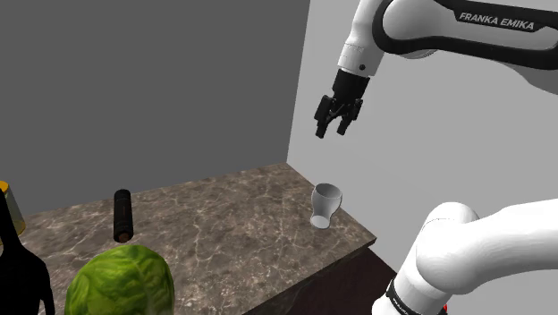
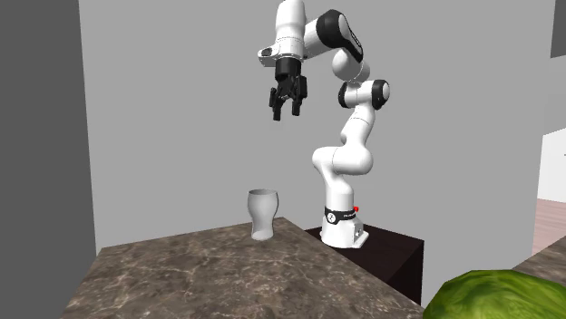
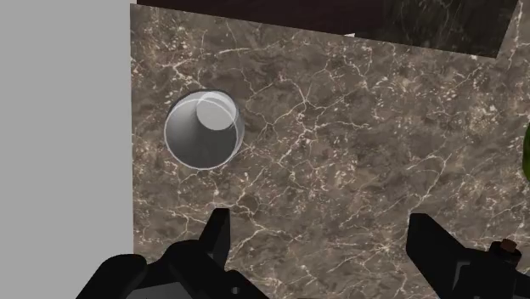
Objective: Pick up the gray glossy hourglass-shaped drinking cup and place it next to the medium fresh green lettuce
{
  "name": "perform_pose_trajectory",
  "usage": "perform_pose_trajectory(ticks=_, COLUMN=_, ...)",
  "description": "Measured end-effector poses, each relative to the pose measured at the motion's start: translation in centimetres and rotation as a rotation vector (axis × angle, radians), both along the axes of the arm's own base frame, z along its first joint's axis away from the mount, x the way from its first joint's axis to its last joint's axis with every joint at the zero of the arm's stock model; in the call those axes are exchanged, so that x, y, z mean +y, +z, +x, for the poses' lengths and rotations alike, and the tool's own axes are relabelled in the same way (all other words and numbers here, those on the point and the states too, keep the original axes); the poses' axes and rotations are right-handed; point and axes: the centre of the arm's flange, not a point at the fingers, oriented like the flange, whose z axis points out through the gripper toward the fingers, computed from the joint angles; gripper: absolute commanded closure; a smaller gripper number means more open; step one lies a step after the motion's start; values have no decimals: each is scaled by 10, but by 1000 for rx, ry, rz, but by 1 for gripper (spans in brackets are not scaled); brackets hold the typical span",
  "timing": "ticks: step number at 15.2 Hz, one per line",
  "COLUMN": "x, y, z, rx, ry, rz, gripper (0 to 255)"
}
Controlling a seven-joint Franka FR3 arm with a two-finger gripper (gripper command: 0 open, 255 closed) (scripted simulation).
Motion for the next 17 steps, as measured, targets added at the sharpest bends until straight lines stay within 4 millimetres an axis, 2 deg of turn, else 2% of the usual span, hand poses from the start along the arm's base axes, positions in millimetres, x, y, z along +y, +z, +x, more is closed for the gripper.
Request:
perform_pose_trajectory(ticks=1, x=0, y=0, z=0, rx=0, ry=0, rz=0, gripper=0)
perform_pose_trajectory(ticks=3, x=-1, y=-17, z=1, rx=3, ry=2, rz=-2, gripper=0)
perform_pose_trajectory(ticks=10, x=-25, y=-119, z=6, rx=12, ry=-2, rz=1, gripper=0)
perform_pose_trajectory(ticks=13, x=-30, y=-145, z=-2, rx=-41, ry=22, rz=15, gripper=0)
perform_pose_trajectory(ticks=15, x=-48, y=-175, z=-4, rx=-37, ry=-27, rz=4, gripper=0)
perform_pose_trajectory(ticks=17, x=-54, y=-194, z=-4, rx=-69, ry=-25, rz=8, gripper=0)
